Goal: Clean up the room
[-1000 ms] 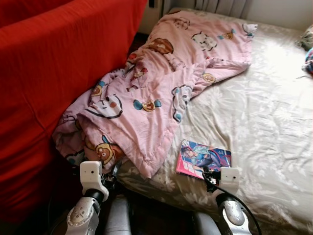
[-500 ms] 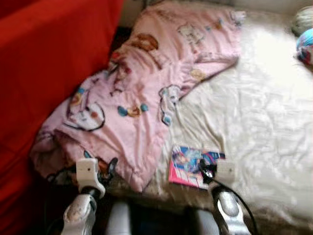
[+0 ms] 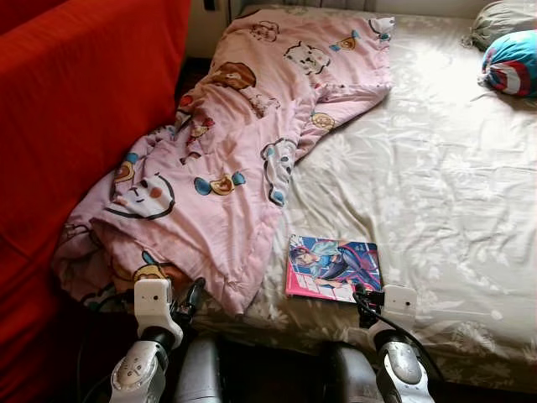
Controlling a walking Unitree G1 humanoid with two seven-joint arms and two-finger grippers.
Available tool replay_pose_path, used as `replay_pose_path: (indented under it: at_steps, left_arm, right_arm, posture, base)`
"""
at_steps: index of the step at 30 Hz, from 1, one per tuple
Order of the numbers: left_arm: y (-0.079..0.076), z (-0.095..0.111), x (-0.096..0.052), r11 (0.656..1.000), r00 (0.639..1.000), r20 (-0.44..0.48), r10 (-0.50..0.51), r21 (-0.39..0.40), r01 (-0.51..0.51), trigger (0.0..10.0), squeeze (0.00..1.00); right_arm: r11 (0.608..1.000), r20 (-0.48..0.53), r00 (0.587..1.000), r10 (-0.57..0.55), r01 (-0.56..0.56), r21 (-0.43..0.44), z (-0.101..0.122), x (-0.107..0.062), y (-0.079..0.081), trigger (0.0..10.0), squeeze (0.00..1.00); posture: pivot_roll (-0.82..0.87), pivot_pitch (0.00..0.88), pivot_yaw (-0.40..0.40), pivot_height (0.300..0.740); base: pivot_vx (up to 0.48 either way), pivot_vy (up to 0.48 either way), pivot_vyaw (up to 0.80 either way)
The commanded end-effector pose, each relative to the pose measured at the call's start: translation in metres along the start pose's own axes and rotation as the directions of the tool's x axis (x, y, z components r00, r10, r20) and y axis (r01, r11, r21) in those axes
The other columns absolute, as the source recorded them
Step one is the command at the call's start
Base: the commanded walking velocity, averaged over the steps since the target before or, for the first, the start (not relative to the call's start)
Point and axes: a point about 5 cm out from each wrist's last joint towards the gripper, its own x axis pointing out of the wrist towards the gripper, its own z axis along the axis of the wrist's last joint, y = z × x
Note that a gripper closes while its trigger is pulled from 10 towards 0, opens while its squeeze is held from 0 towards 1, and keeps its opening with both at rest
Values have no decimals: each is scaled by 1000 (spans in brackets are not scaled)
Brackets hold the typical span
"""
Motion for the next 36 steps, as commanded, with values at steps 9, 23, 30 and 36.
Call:
replay_pose_path:
  at_steps: [9,23,30,36]
  left_arm:
    - [14,-5,-20,999,998,-55,-5,51,7,10000,0]
    - [23,1,-26,992,997,-74,-29,119,38,10000,0]
    - [28,-1,-38,988,994,-101,-42,141,56,10000,0]
    - [29,-2,-45,983,990,-127,-59,166,80,10000,0]
  right_arm:
    - [978,-89,994,-56,72,197,-14,-3,-16,10000,0]
    - [972,-48,998,-50,60,228,-1,6,-21,10000,0]
    - [966,-48,996,-72,81,247,-2,5,-26,10000,0]
    - [958,-25,993,-112,115,262,3,6,-36,10000,0]
  posture:
    - [121,251,42,605]
    - [153,277,81,605]
    - [168,295,105,605]
    - [181,306,118,605]
  base:
    - [0,0,0]
    - [0,0,0]
    - [0,0,0]
    - [0,0,0]
